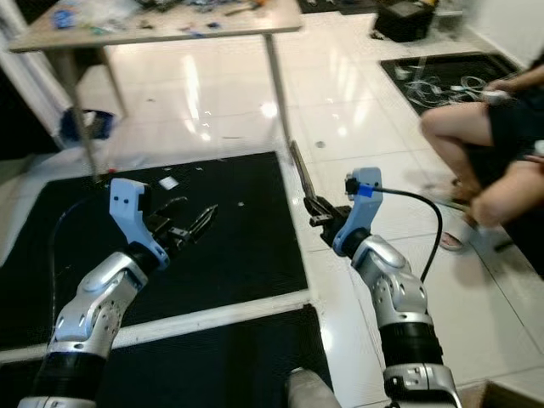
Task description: Picking trash to rubbish bin
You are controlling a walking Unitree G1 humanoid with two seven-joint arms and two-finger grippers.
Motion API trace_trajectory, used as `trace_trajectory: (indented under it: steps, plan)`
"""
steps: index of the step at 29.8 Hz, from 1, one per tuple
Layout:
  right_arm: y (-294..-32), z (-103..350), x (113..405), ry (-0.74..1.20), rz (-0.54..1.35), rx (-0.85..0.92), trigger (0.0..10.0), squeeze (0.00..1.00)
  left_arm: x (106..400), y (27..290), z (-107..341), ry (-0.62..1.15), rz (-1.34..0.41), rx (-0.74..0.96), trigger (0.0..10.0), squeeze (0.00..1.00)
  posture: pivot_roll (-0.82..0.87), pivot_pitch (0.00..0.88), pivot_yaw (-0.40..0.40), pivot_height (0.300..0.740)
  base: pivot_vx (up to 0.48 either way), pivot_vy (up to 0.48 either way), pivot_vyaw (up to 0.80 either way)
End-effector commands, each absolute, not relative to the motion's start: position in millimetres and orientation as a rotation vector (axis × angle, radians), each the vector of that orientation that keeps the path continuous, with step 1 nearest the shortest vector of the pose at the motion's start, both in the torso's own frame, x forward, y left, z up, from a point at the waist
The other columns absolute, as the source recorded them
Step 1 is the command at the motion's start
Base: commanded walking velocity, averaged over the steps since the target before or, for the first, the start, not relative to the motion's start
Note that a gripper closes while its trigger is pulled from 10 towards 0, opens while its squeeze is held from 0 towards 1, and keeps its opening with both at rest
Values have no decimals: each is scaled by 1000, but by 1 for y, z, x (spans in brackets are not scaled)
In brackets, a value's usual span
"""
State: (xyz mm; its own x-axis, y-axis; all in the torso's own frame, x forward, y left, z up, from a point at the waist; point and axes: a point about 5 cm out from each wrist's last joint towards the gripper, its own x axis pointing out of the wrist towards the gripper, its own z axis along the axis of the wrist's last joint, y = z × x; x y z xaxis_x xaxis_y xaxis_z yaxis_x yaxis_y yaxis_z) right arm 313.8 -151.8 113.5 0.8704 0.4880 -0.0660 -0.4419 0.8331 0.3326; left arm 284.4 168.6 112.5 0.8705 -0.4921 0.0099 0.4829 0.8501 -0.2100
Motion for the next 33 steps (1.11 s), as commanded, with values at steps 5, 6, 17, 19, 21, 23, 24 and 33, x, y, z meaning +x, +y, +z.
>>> trace_trajectory:
  steps: [5,6,17,19,21,23,24,33]
  plan:
    - [-152,113,316,161,463,333,10000,0,284,172,111,53,-499,-205,10000,0,-112,0,30,740,0,0,-775]
    - [-153,113,317,160,459,334,10000,0,284,172,111,53,-499,-204,10000,0,-112,0,30,740,0,0,-775]
    - [-157,112,319,162,421,336,10000,0,285,173,111,56,-496,-202,10000,0,-110,0,34,740,0,0,-775]
    - [-157,112,319,161,417,336,10000,0,285,173,111,56,-495,-202,10000,0,-110,0,34,740,0,0,-775]
    - [-157,112,319,159,415,335,10000,0,285,173,111,56,-495,-201,10000,0,-110,0,34,740,0,0,-769]
    - [-157,112,319,159,414,334,10000,0,285,173,111,55,-495,-202,10000,0,-110,0,34,740,0,0,-769]
    - [-157,112,319,158,412,333,10000,0,285,173,111,55,-494,-202,10000,0,-110,0,34,740,0,0,-769]
    - [-158,113,320,154,399,328,10000,0,286,173,111,54,-495,-204,10000,0,-111,0,33,740,0,0,-775]
